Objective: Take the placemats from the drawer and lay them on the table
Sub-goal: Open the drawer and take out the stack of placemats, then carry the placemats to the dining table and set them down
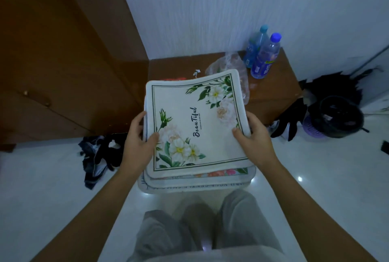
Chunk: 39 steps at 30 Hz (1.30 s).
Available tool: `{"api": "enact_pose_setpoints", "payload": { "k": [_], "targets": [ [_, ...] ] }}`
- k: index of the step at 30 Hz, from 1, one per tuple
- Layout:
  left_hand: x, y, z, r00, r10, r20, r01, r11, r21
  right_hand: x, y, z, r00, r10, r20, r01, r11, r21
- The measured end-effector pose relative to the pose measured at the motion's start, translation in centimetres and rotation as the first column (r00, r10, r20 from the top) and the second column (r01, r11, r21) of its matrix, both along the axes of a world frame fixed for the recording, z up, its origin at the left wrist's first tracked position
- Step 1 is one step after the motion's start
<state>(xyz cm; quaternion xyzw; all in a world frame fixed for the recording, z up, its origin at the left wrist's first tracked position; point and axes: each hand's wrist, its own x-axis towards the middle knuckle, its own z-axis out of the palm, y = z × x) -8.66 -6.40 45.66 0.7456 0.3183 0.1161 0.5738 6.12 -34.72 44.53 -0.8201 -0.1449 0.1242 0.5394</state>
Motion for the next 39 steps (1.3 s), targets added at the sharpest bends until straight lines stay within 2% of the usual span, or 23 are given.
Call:
{"api": "enact_pose_setpoints", "payload": {
  "k": [4,8,16,20,24,30,35,39],
  "targets": [
    [-2.6,-0.1,9.9,0.997,0.067,0.037,-0.069,0.996,0.048,-1.1,0.7,9.7,1.0,0.017,-0.012,-0.016,0.999,0.041],
    [-5.9,-0.3,15.3,0.986,0.139,0.092,-0.147,0.986,0.083,-2.6,1.8,14.2,0.999,0.051,0.009,-0.051,0.997,0.061],
    [-11.4,-0.6,16.5,0.932,0.348,0.106,-0.357,0.929,0.092,-3.6,6.5,15.6,0.975,0.215,0.056,-0.221,0.969,0.114],
    [-13.3,-2.1,16.4,0.842,0.53,0.095,-0.539,0.835,0.115,-2.7,9.2,15.8,0.93,0.366,0.025,-0.365,0.917,0.164],
    [-14.5,-5.6,16.8,0.673,0.735,0.084,-0.739,0.665,0.107,-1.1,11.7,16.0,0.838,0.545,-0.002,-0.536,0.825,0.181],
    [-17.5,-13.7,17.9,0.345,0.934,0.091,-0.937,0.337,0.096,-2.0,15.0,16.9,0.59,0.807,-0.01,-0.791,0.581,0.191],
    [-23.4,-21.7,19.6,0.04,0.99,0.136,-0.994,0.026,0.102,-9.4,17.0,18.4,0.283,0.959,0.024,-0.942,0.273,0.196],
    [-28.3,-28.6,20.7,-0.201,0.959,0.199,-0.97,-0.224,0.098,-17.8,16.7,20.1,0.031,0.997,0.076,-0.978,0.015,0.206]
  ]
}}
